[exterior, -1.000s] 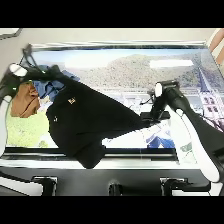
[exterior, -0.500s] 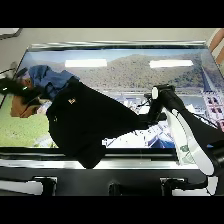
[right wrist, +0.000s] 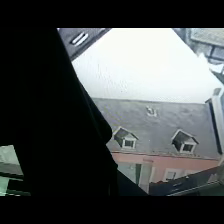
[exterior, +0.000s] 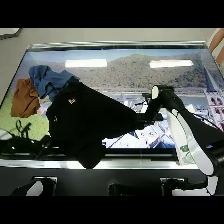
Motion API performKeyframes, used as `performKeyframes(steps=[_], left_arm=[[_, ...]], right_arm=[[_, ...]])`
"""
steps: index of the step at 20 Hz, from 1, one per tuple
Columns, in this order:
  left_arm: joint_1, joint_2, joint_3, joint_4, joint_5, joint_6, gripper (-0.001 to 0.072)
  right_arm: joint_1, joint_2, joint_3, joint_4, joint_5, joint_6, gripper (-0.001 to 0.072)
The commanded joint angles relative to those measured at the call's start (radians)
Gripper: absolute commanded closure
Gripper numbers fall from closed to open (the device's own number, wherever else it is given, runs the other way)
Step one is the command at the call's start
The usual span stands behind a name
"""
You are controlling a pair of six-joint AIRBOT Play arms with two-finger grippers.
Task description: Fold the shirts.
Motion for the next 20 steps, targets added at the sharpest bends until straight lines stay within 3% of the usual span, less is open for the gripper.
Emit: performKeyframes(steps=[1,6,7,9,10,14,20], left_arm=[[0.004,0.062,-0.174,-0.14,0.161,0.032,0.0171],[-0.103,0.022,-0.183,-0.164,0.27,0.004,0.0205],[-0.131,0.012,-0.182,-0.169,0.302,-0.014,0.0299],[-0.17,0.009,-0.179,-0.214,0.357,-0.019,0.0618],[-0.174,0.013,-0.164,-0.243,0.369,0.016,0.0673],[-0.171,0.167,0.141,-0.273,0.387,0.196,0.0675],[-0.17,0.288,0.994,-0.241,0.506,0.198,0.0675]], right_arm=[[0.0,-0.001,0.0,0.018,0.012,0.0,0.0672],[0.0,-0.001,0.0,0.019,-0.004,0.0,0.0672],[0.0,-0.001,0.0,0.018,-0.003,0.0,0.0672],[0.0,0.003,0.0,0.018,-0.001,0.0,0.0672],[0.0,0.009,0.001,0.013,-0.002,0.0,0.0673],[0.0,0.136,0.019,-0.109,-0.041,0.064,0.0674],[0.0,0.518,0.348,-0.515,-0.216,0.269,0.0673]])
